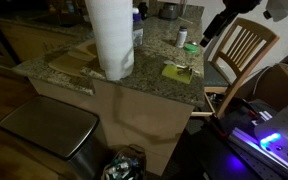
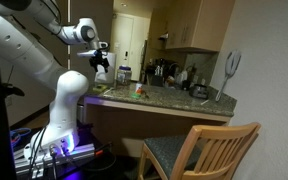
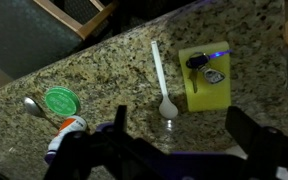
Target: Remove the object from the yellow sponge and put it on the right side of the countertop
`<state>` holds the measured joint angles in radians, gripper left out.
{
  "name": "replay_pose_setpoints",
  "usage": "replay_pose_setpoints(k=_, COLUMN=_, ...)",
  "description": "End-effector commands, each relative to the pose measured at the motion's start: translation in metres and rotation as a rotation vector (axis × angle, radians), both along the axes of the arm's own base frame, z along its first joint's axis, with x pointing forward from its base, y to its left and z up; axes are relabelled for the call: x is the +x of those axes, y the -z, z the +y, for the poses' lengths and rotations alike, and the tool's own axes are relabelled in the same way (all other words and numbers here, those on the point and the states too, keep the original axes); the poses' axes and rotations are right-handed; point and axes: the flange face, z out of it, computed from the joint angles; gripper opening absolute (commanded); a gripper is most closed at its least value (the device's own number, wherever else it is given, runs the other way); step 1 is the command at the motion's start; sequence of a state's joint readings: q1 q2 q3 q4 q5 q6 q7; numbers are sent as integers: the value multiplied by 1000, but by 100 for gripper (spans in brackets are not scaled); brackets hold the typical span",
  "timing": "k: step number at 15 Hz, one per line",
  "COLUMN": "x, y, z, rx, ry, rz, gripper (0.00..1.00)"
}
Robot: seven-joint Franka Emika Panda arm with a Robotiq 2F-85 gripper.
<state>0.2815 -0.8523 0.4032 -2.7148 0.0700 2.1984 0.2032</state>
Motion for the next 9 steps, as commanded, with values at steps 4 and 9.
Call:
replay_pose_setpoints(k=4, x=-5, y=-3, z=7, rx=125, ry=35, rz=62, gripper=100)
replay_pose_setpoints(k=9, x=-9, y=-1, z=5, rx=105, ry=63, rz=86, gripper=100)
